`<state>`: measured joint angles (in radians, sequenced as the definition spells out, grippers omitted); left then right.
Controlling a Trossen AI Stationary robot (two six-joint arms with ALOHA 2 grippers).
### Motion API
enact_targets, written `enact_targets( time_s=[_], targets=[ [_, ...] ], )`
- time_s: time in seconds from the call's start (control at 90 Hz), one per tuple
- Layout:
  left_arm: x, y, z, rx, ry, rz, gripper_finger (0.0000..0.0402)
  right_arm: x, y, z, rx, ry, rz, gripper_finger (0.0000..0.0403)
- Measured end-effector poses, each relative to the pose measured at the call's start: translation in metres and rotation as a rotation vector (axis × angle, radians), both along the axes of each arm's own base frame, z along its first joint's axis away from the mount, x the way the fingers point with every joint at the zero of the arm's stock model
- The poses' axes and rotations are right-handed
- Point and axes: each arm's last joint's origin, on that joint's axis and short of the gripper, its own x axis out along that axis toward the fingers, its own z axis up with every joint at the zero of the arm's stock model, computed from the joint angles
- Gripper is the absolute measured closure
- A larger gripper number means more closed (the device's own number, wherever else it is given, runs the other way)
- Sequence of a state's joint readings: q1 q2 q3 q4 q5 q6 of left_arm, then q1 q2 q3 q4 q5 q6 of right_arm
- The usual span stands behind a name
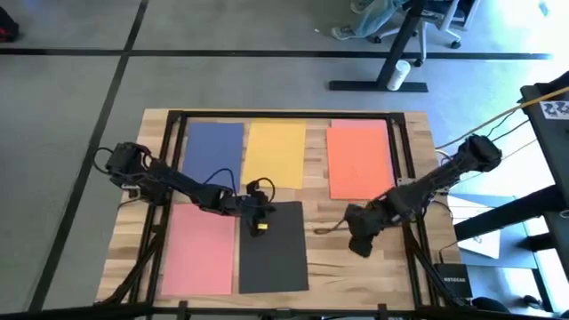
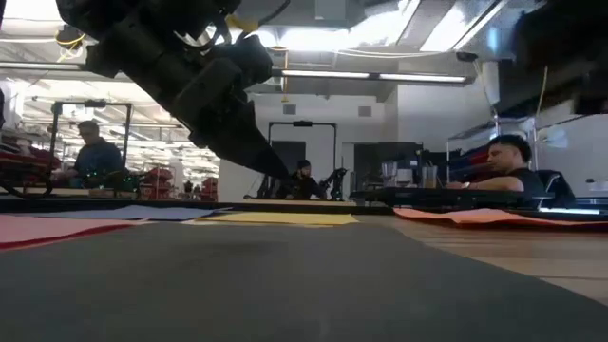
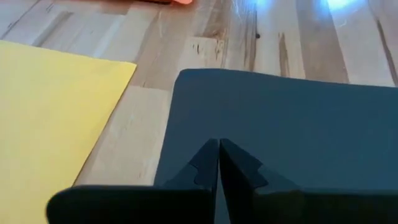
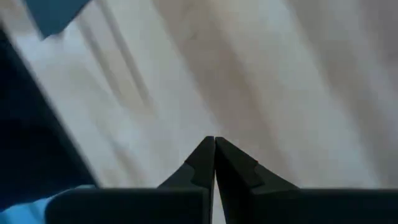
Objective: Organize paper
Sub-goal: Move the orange paper to the bottom right of the table
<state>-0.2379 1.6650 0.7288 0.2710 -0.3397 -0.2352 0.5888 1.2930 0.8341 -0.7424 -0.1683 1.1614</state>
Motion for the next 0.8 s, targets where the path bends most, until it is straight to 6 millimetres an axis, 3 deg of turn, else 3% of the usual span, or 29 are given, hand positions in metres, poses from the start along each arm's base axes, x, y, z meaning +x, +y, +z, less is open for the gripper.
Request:
enact_targets(
  time_s=[0.278,0.367,0.578,0.8],
  targets=[
    [0.000,0.000,0.000,0.009,0.000,-0.007,0.0402,-0.014,0.039,0.007,0.139,-0.051,-0.099,0.0403],
    [0.001,0.002,0.000,0.012,0.002,-0.019,0.0402,-0.017,0.044,0.007,0.105,-0.100,-0.126,0.0403],
    [0.003,0.009,0.001,0.022,0.000,-0.013,0.0402,-0.016,0.022,-0.010,-0.262,-0.120,-0.186,0.0382],
    [0.004,0.018,0.001,0.032,0.003,0.008,0.0402,-0.005,-0.007,-0.031,-0.603,0.000,-0.071,0.0326]
  ],
)
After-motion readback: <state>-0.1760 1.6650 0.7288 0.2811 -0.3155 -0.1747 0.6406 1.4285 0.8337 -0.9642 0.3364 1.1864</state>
